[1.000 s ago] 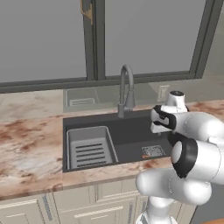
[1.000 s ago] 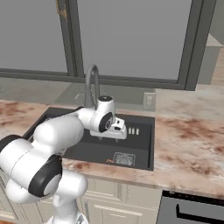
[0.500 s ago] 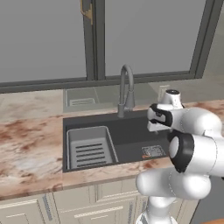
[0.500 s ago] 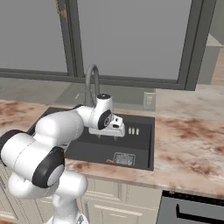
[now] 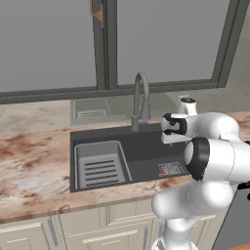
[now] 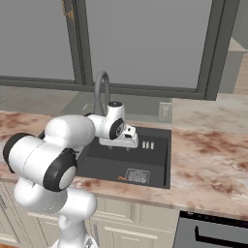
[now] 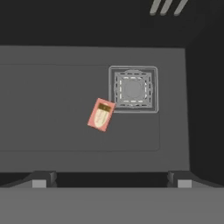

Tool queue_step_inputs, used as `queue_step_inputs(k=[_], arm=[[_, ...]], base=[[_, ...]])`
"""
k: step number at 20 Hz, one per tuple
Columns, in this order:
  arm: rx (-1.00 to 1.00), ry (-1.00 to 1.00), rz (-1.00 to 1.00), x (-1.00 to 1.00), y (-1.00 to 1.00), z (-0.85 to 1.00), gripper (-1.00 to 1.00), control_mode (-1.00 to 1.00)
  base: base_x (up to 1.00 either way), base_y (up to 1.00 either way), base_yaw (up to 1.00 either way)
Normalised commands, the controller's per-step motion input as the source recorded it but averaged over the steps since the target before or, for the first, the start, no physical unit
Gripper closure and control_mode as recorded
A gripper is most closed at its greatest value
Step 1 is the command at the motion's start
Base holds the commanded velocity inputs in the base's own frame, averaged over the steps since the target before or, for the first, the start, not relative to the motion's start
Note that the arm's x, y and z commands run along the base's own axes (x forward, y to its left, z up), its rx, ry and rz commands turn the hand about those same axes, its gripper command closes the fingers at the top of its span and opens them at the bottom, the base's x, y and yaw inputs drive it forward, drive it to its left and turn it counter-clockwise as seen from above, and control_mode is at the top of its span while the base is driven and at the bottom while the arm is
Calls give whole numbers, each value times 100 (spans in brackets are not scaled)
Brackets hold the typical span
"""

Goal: Pick up the bar soap and dish brush from the sink, and place them back in the cabinet, and close the cabinet doors.

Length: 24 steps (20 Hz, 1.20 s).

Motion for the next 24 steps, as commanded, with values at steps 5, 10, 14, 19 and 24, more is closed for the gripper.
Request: queue_step_inputs(k=[5, 10, 14, 19, 24], arm=[[0, 2, 0, 20, 1, -5, -100, -100], [0, 3, 0, 20, 2, -3, -100, -100], [0, 2, 0, 14, 4, -7, -100, -100], [0, 2, 0, 7, 0, -9, -100, -100], [0, 0, 0, 10, 0, -5, -100, -100]], base=[[0, 0, 0], [0, 0, 0], [0, 0, 0], [0, 0, 0], [0, 0, 0]])
